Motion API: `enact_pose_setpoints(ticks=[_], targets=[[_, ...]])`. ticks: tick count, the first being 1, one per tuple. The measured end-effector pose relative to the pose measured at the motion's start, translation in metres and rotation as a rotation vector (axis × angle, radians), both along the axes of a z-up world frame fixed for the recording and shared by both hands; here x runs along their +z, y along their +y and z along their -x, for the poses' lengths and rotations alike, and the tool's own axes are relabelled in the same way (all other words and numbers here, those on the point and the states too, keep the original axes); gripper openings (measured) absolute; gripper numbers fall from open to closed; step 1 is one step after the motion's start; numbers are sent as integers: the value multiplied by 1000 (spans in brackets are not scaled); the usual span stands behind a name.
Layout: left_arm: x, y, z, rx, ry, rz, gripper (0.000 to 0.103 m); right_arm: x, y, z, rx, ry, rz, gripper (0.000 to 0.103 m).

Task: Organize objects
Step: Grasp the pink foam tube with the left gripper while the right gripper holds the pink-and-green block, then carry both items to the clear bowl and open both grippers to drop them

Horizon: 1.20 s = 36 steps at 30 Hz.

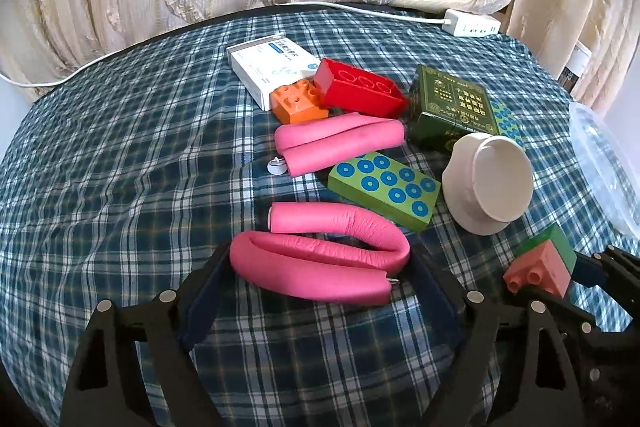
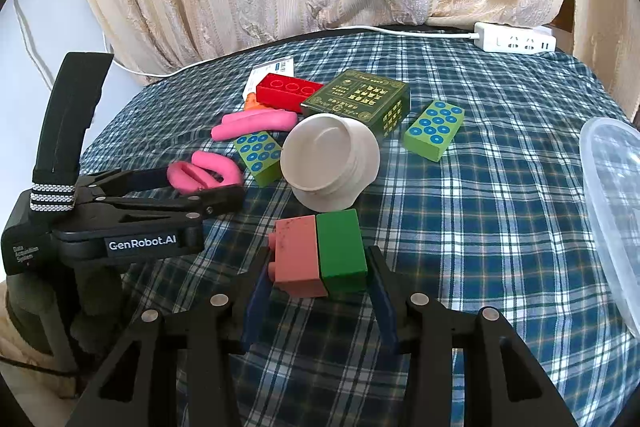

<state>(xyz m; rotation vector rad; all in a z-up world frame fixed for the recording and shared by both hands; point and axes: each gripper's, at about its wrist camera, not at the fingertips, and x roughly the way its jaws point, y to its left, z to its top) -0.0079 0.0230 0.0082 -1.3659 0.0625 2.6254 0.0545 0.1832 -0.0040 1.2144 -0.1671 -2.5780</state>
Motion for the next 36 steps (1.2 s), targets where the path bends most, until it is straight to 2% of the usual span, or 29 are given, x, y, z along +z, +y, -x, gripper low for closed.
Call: enact_pose_setpoints(ticks=[8, 16, 27, 36], targets=[[12, 5, -11, -4, 48, 8, 86, 7, 6, -7, -12, 28, 20, 48], [31, 25, -21, -50, 83, 14, 86, 27, 36, -18, -89, 83, 31, 48], [54, 78, -28, -171, 113, 15, 86, 42, 116, -42, -309, 150, 17, 48], [64, 148, -34, -307, 126, 17, 86, 52, 188, -65, -489, 172, -8, 48]])
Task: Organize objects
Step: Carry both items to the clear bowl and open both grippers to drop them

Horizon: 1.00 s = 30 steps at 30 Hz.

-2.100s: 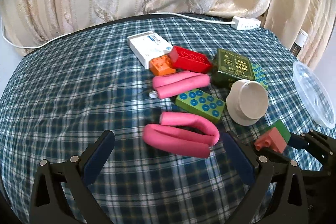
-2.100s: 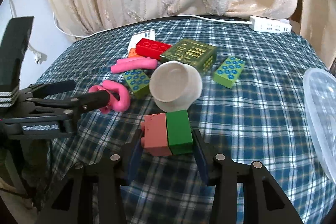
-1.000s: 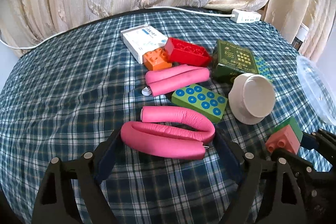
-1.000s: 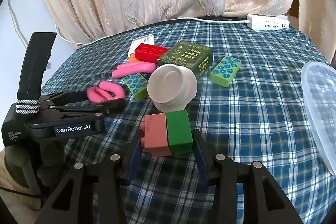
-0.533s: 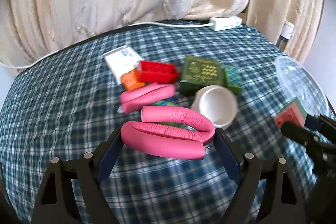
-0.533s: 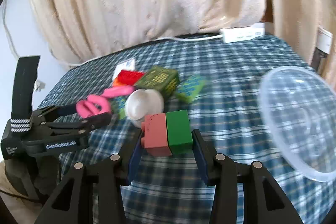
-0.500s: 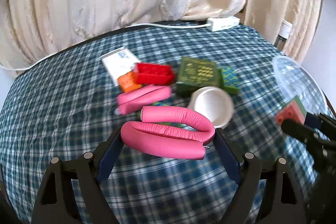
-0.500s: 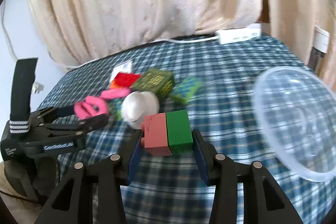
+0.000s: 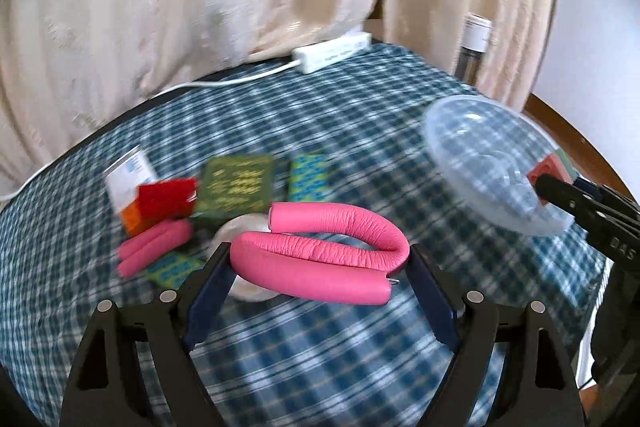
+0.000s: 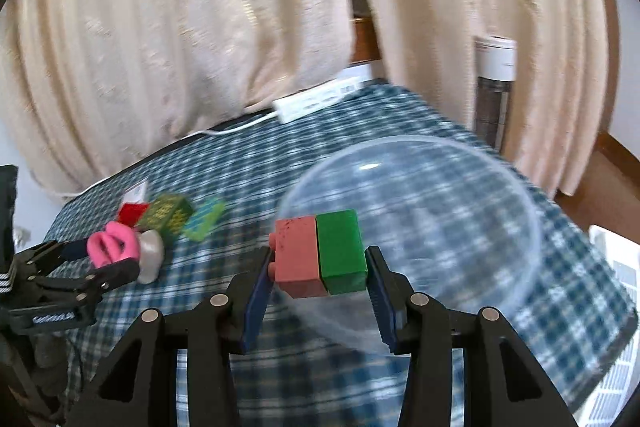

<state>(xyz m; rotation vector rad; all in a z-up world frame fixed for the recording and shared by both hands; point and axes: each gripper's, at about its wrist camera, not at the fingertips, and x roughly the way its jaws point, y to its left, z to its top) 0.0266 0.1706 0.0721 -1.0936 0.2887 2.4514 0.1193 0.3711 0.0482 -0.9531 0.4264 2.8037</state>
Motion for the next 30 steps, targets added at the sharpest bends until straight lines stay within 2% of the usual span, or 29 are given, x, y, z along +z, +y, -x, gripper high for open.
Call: enact_pose_setpoints(ticks=[12, 21, 30], targets=[[0, 91, -4, -175, 17, 15, 86, -3, 54, -17, -103, 17, 13, 48], [-8, 137, 2, -257, 7, 24, 86, -8, 73, -18, -130, 22, 32, 48], [-18, 159, 12, -314, -35, 22, 87, -12, 84, -15, -156, 18, 59, 49]])
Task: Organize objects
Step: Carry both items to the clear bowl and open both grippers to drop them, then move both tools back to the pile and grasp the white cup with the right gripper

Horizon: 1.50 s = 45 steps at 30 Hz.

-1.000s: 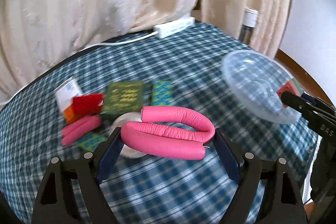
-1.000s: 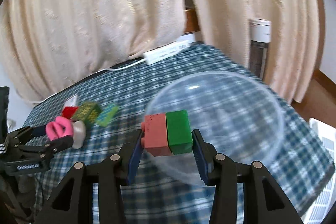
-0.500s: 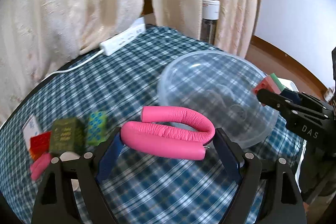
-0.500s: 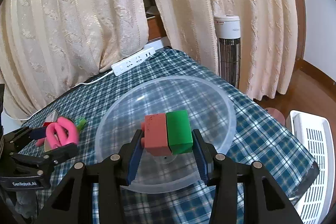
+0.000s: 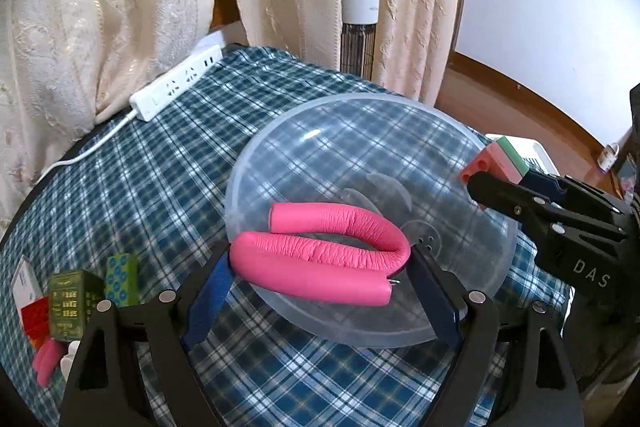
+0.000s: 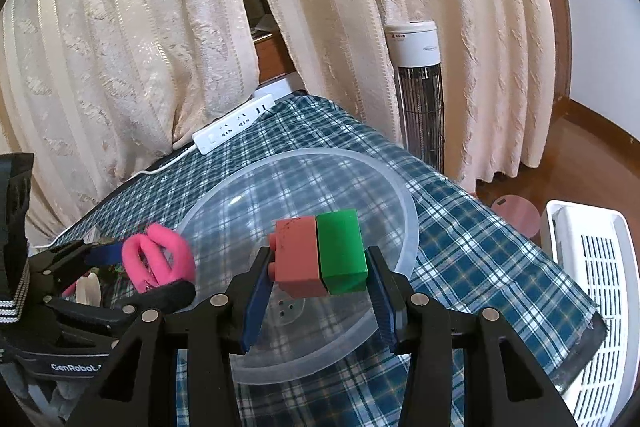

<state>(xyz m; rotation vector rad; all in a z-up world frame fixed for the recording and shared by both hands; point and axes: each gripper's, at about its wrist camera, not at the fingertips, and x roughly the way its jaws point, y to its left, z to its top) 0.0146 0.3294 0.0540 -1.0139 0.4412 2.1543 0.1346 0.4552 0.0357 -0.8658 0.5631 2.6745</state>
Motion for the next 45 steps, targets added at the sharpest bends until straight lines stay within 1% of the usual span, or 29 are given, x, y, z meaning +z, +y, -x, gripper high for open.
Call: enact_pose_setpoints(ticks=[5, 8, 11, 21, 27, 30, 33, 39, 45], targets=[[-4, -1, -1, -13, -15, 3, 87, -1, 3, 3, -12, 1, 19, 49], [-3, -3, 0, -17, -33, -25, 87, -1, 3, 3, -18, 3, 29, 49], [-2, -6, 2, -10, -53, -37, 87, -1, 1, 3, -21, 5, 28, 51], [-1, -16, -3, 18, -55, -19, 87, 0, -2, 0, -29, 7, 41, 53], [1, -31, -6, 61, -45, -17, 87, 1, -11, -1, -22, 7, 42, 53], [4, -42, -9, 86, -34, -22, 87, 2, -18, 0, -11, 6, 35, 57], [7, -54, -11, 113, -24, -24, 87, 4, -29, 2, 7, 5, 29, 59], [12, -83, -11, 172, -6, -29, 87, 7, -55, 10, 50, 2, 19, 61], [17, -120, -8, 252, 12, -35, 87, 9, -81, 17, 98, -7, 8, 62]])
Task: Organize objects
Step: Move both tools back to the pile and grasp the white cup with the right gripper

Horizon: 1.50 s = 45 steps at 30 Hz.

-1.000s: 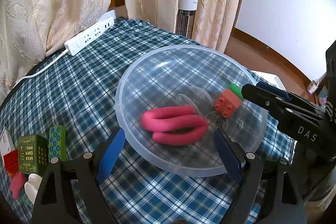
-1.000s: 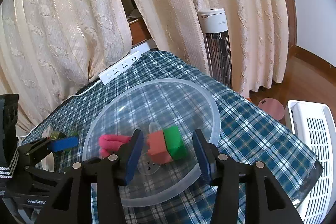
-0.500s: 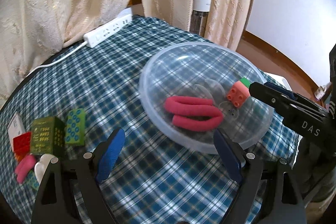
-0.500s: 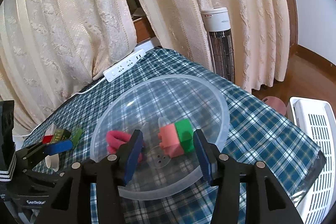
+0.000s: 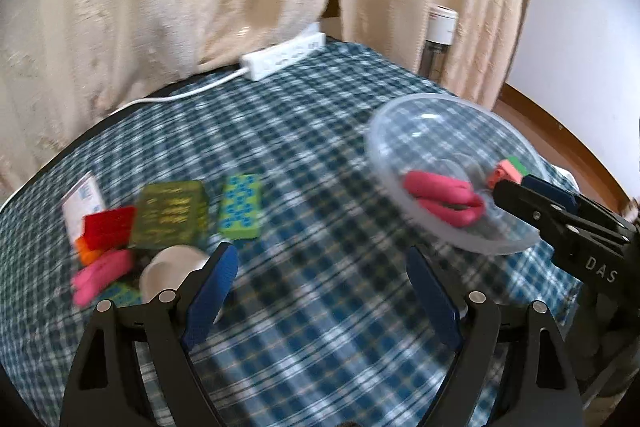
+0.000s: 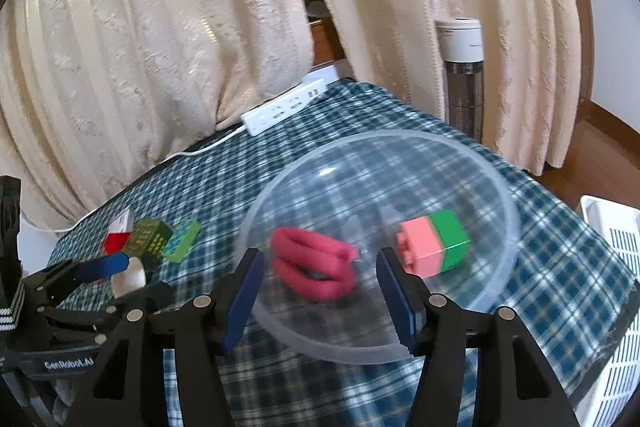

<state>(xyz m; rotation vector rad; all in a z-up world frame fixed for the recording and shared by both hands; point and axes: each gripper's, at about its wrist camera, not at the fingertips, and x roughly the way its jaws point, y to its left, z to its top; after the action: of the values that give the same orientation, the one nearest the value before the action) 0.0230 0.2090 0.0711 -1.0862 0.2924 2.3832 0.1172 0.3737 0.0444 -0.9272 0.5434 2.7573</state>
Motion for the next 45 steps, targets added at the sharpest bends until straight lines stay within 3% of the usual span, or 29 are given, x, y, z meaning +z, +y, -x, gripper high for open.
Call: enact_pose_setpoints(ticks=[17, 26, 42, 45], targets=[[-19, -125, 16, 281, -34, 0, 87, -7, -82, 29, 171, -47, -38, 63], [-37, -167, 24, 407, -63, 30, 87, -8, -127, 49, 278, -71, -64, 67], [-62, -198, 27, 470, -142, 71, 87, -17, -188, 85, 421, -113, -134, 69], [-63, -200, 27, 467, -150, 61, 87, -20, -193, 93, 431, -122, -141, 78]])
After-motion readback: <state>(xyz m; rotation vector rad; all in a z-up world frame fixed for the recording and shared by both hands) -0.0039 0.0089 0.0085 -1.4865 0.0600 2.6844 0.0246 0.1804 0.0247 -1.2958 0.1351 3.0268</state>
